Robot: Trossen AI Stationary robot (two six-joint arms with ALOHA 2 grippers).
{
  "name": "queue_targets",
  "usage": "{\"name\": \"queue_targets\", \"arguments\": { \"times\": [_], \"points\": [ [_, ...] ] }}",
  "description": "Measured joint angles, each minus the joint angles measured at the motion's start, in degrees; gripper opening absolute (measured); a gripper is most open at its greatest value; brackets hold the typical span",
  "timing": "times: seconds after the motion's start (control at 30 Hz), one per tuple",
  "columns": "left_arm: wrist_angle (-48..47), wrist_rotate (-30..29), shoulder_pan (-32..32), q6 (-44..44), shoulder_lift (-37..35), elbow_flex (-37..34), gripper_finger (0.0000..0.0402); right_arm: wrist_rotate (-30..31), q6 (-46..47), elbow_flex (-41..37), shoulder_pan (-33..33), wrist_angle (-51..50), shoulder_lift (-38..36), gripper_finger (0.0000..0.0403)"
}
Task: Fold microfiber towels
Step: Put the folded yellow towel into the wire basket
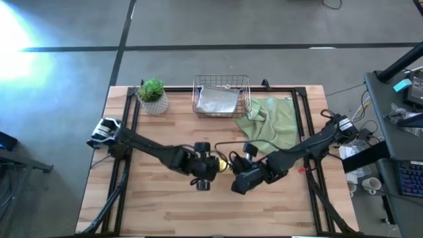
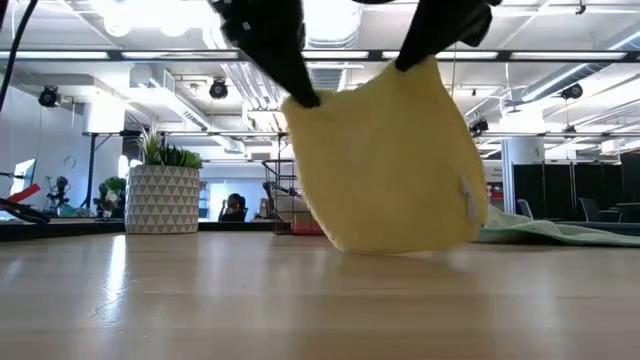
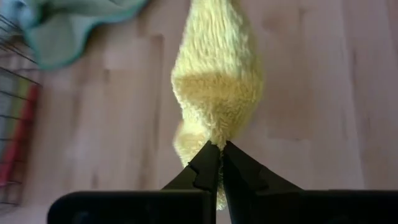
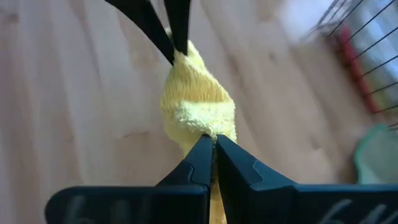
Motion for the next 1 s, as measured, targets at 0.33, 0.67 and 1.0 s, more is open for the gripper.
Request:
{"name": "queue_targets", "arguments": {
  "times": [0.33, 0.67, 1.0],
  "points": [
    [-3.6, -1.5, 6.9, 6.0, -2.7, 3.8, 0.0000, 2.5, -10.2, 1.0, -6.2, -0.5, -5.7, 0.0008],
    [-3.1, -6.9, 14.9, 14.3, -5.3, 8.8, 0.0000, 2.5, -22.8, 5.0, -17.3, -0.4, -8.3, 0.0008],
    [-0.5, -8.2, 26.4, 24.9, -5.6, 11.9, 0.0000, 2.4, -35.8, 9.5, -32.1, 1.4, -8.3, 0.0008]
  ]
}}
